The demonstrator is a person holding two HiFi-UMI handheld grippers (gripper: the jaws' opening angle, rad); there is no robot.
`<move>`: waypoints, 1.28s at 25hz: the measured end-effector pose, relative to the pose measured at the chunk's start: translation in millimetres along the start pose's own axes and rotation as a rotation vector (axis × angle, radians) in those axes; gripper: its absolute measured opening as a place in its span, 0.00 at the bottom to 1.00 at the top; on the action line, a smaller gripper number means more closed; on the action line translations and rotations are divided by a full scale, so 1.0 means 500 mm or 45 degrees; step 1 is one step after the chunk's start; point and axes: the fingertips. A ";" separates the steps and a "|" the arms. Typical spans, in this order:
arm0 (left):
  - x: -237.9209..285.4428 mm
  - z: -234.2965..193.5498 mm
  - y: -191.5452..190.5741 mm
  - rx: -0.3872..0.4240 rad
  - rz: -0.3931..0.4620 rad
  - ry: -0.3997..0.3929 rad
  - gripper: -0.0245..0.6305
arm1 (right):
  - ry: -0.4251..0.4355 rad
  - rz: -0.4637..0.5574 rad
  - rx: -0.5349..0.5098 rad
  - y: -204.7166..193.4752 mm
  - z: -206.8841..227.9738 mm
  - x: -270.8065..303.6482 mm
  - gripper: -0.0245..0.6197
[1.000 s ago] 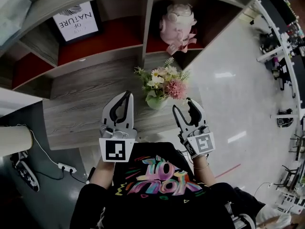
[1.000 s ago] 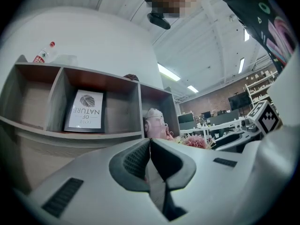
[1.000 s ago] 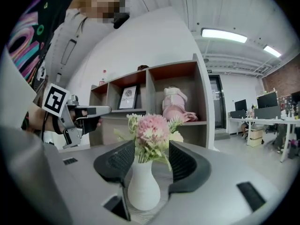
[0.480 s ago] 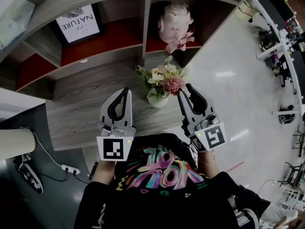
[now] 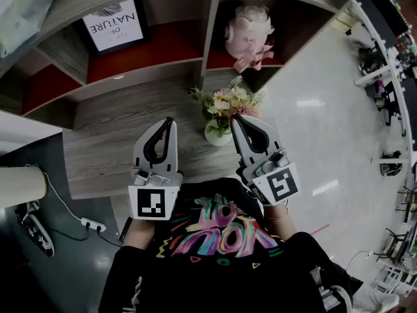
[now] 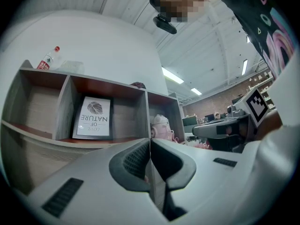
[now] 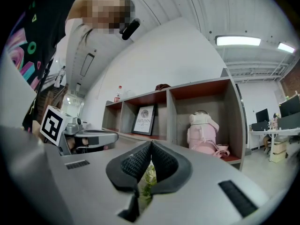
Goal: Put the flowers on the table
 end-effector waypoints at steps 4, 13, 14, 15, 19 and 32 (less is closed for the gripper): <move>0.004 -0.008 0.001 0.009 0.003 0.007 0.08 | 0.037 -0.020 -0.002 -0.006 -0.012 0.013 0.06; 0.004 -0.018 -0.002 0.010 -0.002 0.014 0.08 | 0.036 -0.037 -0.001 -0.016 -0.017 0.019 0.06; 0.004 -0.018 -0.001 0.009 0.001 0.013 0.08 | 0.032 -0.040 -0.001 -0.016 -0.016 0.019 0.06; 0.004 -0.017 0.000 0.006 0.003 0.013 0.08 | 0.027 -0.042 0.000 -0.017 -0.014 0.018 0.06; 0.001 -0.019 -0.002 -0.002 0.003 0.015 0.08 | 0.015 -0.042 -0.005 -0.017 -0.011 0.016 0.06; -0.010 -0.022 -0.005 -0.008 -0.002 0.018 0.08 | 0.001 -0.076 -0.027 -0.030 -0.006 0.004 0.06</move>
Point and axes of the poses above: the fingertips, and each gripper's own axes: x forward along the fingers, z to its right, y out of its top, and after that the axes turned 4 degrees about z, right-handed
